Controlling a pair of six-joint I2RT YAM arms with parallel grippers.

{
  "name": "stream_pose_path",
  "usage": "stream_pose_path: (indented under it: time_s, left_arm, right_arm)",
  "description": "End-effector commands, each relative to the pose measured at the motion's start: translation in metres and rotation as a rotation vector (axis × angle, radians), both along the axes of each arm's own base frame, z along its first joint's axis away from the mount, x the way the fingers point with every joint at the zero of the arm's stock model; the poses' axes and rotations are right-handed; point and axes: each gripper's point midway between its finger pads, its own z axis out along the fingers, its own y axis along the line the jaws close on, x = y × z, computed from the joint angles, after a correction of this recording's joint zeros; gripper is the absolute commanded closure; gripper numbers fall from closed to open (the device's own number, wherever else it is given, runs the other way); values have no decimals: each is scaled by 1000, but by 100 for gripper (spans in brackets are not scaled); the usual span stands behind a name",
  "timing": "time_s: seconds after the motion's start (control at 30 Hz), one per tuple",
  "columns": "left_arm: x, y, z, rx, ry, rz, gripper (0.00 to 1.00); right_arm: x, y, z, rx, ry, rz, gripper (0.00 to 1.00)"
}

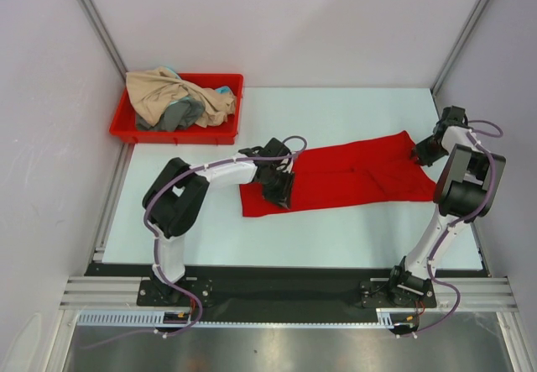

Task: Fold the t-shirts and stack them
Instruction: Fold the tshirt

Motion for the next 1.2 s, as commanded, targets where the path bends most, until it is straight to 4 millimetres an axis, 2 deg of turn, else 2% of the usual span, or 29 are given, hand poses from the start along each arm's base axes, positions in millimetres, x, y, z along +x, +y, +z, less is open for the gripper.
stream_pose_path:
  time_s: [0.0, 0.03, 0.1, 0.27, 0.4, 0.43, 0.47, 0.53, 0.57, 0.6, 0.63, 0.67, 0.77, 0.8, 0.9, 0.93, 1.07, 1.17]
  left_arm:
    - [2, 17, -13, 91, -10, 13, 62]
    - [0, 22, -19, 106, 1, 20, 62]
    - [-3, 25, -25, 117, 15, 25, 62]
    - [-8, 28, -31, 121, 31, 28, 63]
    - [-8, 27, -29, 111, 29, 22, 63]
    - [-8, 27, -28, 107, 27, 19, 63]
    - [-8, 26, -25, 101, 23, 14, 63]
    - [-6, 24, -23, 88, 14, 13, 63]
    - [-5, 22, -21, 82, 10, 13, 63]
    - [-5, 22, -22, 82, 13, 14, 63]
    - [-4, 21, -21, 80, 12, 16, 63]
    - [-3, 21, -21, 83, 10, 24, 63]
    - [5, 26, -18, 119, -23, 51, 64]
    - [8, 27, -14, 121, -41, 59, 64]
    - [16, 36, -5, 151, -79, 77, 63]
    - [21, 37, 4, 143, -102, 82, 64]
    - [24, 44, 17, 133, -120, 89, 63]
    - [28, 57, 14, 171, -123, 100, 63]
  right_arm:
    - [15, -10, 9, -25, -32, -41, 80]
    - [17, -13, 10, -31, -34, -46, 90]
    - [21, -19, 15, -44, -44, -62, 100]
    - [29, -34, 23, -93, -70, -105, 100]
    - [41, -35, 17, -82, -82, -85, 100]
    - [38, -32, 11, -66, -51, -75, 100]
    - [38, -32, 14, -69, -48, -67, 100]
    - [33, -28, 20, -82, -34, -30, 90]
    - [29, -28, 33, -101, -46, -29, 83]
    - [22, -25, 34, -102, -38, -23, 70]
    - [17, -22, 37, -97, -37, -18, 65]
    - [14, -19, 50, -98, -59, -13, 56]
    - [-3, -5, 51, -75, -10, -4, 52]
    - [-10, 1, 51, -74, 11, -3, 46]
    - [-19, 6, 50, -62, 34, -9, 44]
    - [-26, 11, 44, -43, 62, -18, 44]
    - [-34, 20, 28, -7, 101, -34, 48]
    - [-29, 25, 21, -2, 87, -42, 52]
